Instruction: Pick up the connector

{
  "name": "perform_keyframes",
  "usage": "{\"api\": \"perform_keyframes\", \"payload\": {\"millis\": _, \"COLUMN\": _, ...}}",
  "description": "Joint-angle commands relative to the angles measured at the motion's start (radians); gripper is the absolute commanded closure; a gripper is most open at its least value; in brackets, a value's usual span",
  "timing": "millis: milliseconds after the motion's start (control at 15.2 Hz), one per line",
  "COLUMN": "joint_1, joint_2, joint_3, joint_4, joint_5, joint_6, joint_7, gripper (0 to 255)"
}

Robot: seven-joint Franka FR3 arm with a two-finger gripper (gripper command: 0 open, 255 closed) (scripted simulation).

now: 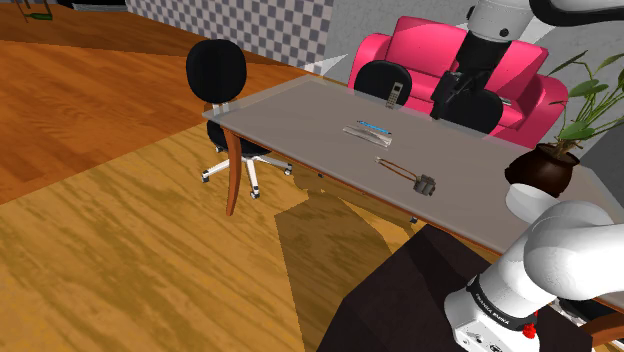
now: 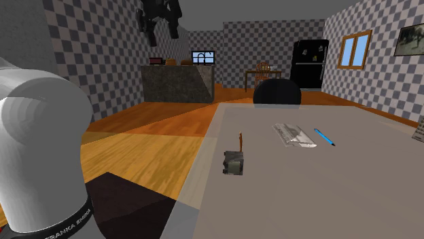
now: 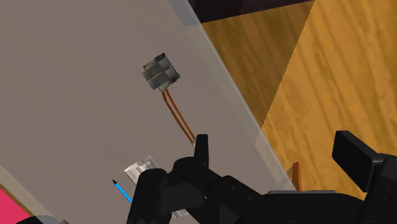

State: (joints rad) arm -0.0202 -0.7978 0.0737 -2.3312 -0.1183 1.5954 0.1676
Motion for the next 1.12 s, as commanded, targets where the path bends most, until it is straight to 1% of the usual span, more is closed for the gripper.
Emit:
{"api": "perform_keyframes", "payload": {"millis": 0, "joint_1": 0.0, "joint_2": 0.0, "joint_3": 0.0, "joint_4": 0.0, "joint_5": 0.0, "joint_6": 0.0, "joint_7": 0.0, "gripper": 0}}
{"api": "perform_keyframes", "payload": {"millis": 264, "joint_1": 0.0, "joint_2": -0.002, "joint_3": -0.093, "joint_4": -0.103, "joint_5": -0.034, "joint_6": 0.113, "joint_7": -0.114, "gripper": 0}}
{"api": "perform_keyframes", "payload": {"millis": 528, "joint_1": -0.005, "joint_2": 0.028, "joint_3": -0.189, "joint_4": -0.181, "joint_5": -0.069, "joint_6": 0.231, "joint_7": -0.229, "gripper": 0}}
{"api": "perform_keyframes", "payload": {"millis": 792, "joint_1": -0.008, "joint_2": 0.093, "joint_3": -0.288, "joint_4": -0.233, "joint_5": -0.1, "joint_6": 0.356, "joint_7": -0.347, "gripper": 0}}
{"api": "perform_keyframes", "payload": {"millis": 1056, "joint_1": -0.003, "joint_2": 0.194, "joint_3": -0.39, "joint_4": -0.256, "joint_5": -0.117, "joint_6": 0.485, "joint_7": -0.47, "gripper": 0}}
